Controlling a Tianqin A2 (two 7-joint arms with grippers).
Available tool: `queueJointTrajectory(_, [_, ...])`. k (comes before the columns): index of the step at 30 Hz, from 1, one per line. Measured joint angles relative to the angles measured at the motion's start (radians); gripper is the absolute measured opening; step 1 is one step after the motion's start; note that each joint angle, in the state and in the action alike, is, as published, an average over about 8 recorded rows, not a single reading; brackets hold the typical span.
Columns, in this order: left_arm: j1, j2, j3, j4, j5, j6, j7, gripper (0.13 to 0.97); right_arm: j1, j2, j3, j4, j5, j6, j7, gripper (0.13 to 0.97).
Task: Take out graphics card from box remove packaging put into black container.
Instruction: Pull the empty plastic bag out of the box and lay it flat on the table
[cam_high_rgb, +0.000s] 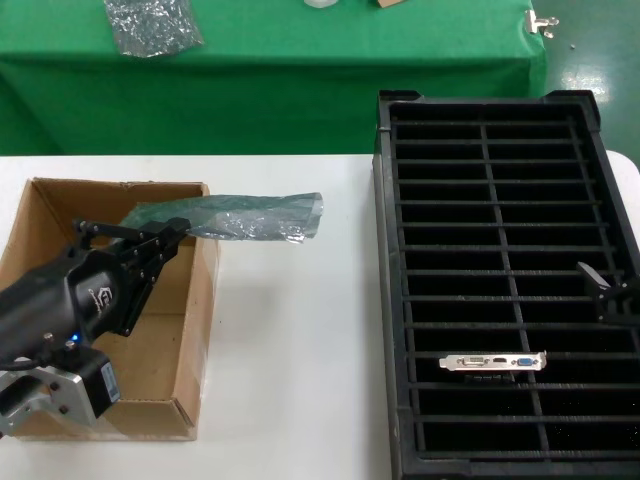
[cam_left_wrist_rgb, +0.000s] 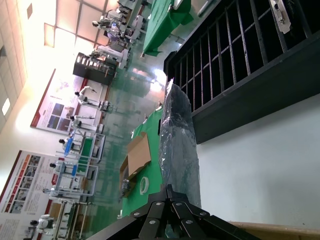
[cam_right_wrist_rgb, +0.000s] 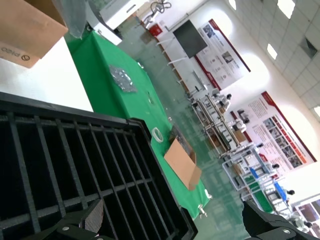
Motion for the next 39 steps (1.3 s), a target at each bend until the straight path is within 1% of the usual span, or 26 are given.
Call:
queueJointTrajectory(7, [0.0,0.0,0.001,-0.001,0.002,0.001,0.0,0.139,-0.02,-0.011,0.045,0.001,0.053,-0.063,-0.057,0.966])
queueJointTrajectory(10, [-0.007,0.007,0.002,-0.001,0.004,0.014,-0.026,0.139,-0.026,-0.011,0.056,0.002,0.064,-0.079,-0.065,0.966])
queueJointTrajectory(12, [-0.018,0.022,0.001,0.003,0.0,0.038,-0.07,0.139,-0.03,-0.01,0.062,0.002,0.069,-0.088,-0.067,0.966])
queueJointTrajectory(14, [-0.037,0.047,-0.005,0.012,-0.012,0.077,-0.136,0.139,-0.034,-0.009,0.068,0.002,0.074,-0.096,-0.07,0.966])
queueJointTrajectory(16, [-0.064,0.076,-0.006,0.029,-0.048,0.117,-0.222,0.139,-0.039,-0.008,0.073,0.004,0.078,-0.103,-0.072,0.966])
queueJointTrajectory(18, [-0.096,0.099,0.003,0.052,-0.104,0.144,-0.312,0.139,-0.045,-0.008,0.079,0.006,0.081,-0.11,-0.075,0.966])
queueJointTrajectory(20, [-0.133,0.106,0.031,0.079,-0.176,0.144,-0.401,0.139,-0.051,-0.007,0.084,0.009,0.085,-0.116,-0.078,0.966])
queueJointTrajectory(22, [-0.17,0.096,0.08,0.111,-0.253,0.116,-0.486,0.139,-0.058,-0.006,0.089,0.011,0.087,-0.122,-0.082,0.966])
queueJointTrajectory(24, [-0.207,0.078,0.144,0.147,-0.316,0.07,-0.566,0.139,-0.064,-0.006,0.093,0.014,0.088,-0.127,-0.084,0.966])
queueJointTrajectory(25, [-0.226,0.069,0.183,0.169,-0.342,0.042,-0.606,0.139,-0.068,-0.005,0.095,0.015,0.089,-0.129,-0.085,0.966])
queueJointTrajectory(27, [-0.258,0.063,0.25,0.215,-0.366,-0.004,-0.688,0.139,-0.075,-0.003,0.098,0.018,0.088,-0.132,-0.086,0.966])
queueJointTrajectory(29, [-0.279,0.076,0.297,0.263,-0.352,-0.03,-0.773,0.139,-0.081,-0.001,0.101,0.021,0.087,-0.135,-0.087,0.966])
queueJointTrajectory(31, [-0.292,0.105,0.325,0.313,-0.304,-0.037,-0.863,0.139,-0.088,0.002,0.102,0.024,0.084,-0.137,-0.088,0.966])
queueJointTrajectory(32, [-0.294,0.124,0.33,0.337,-0.268,-0.033,-0.909,0.139,-0.09,0.003,0.103,0.026,0.082,-0.138,-0.088,0.966])
queueJointTrajectory(36, [-0.291,0.215,0.308,0.418,-0.09,0.009,-1.074,0.139,-0.1,0.008,0.102,0.034,0.073,-0.139,-0.086,0.966])
queueJointTrajectory(39, [-0.293,0.276,0.283,0.464,0.018,0.041,-1.156,0.139,-0.105,0.011,0.098,0.039,0.064,-0.137,-0.082,0.966])
